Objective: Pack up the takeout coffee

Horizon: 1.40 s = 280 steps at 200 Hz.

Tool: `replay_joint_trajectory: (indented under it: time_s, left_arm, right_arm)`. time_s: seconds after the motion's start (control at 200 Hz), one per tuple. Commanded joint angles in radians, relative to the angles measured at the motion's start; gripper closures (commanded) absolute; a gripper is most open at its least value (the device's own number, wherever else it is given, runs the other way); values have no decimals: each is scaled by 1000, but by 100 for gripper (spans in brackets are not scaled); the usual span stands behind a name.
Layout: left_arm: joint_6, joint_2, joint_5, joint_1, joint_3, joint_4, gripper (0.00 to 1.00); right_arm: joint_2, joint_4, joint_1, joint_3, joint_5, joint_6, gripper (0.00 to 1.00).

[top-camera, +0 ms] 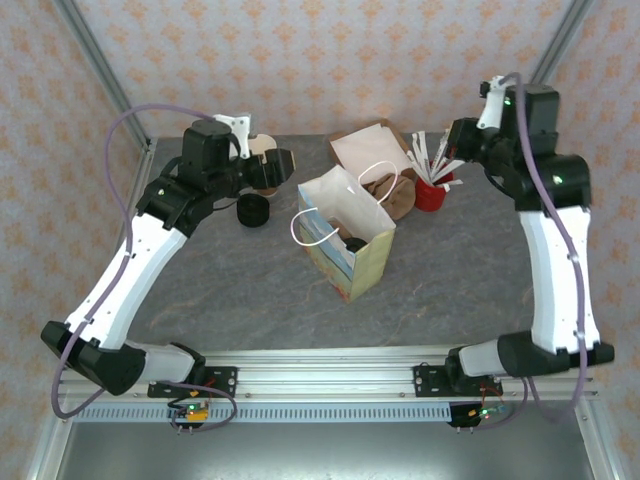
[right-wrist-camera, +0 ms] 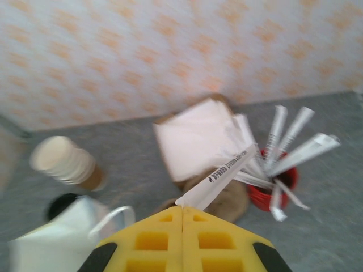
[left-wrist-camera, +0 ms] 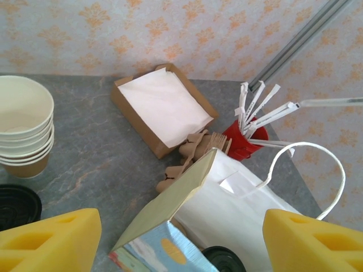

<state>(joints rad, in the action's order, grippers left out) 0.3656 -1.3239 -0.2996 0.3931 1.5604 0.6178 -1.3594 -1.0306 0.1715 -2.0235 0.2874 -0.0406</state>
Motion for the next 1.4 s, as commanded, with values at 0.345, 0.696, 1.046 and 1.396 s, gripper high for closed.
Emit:
replay_joint_trajectory:
  time_s: [0.345,0.696,1.046,1.396]
  left_arm:
    - [-18,93,229,5,-131,57,24]
    - [-18,110,293,-17,-166,60,25]
    - [-5,88,288,-25,-181,30,25]
    - [8,55,188,-25,-182,9,25]
  right_arm:
    - [82,35,248,-16,425,-76,100]
    - [80,52,279,228,413,-95,100]
    - [-116,157,298,341,383,-101,93]
    - [-111,85,309,255,276,-31,60]
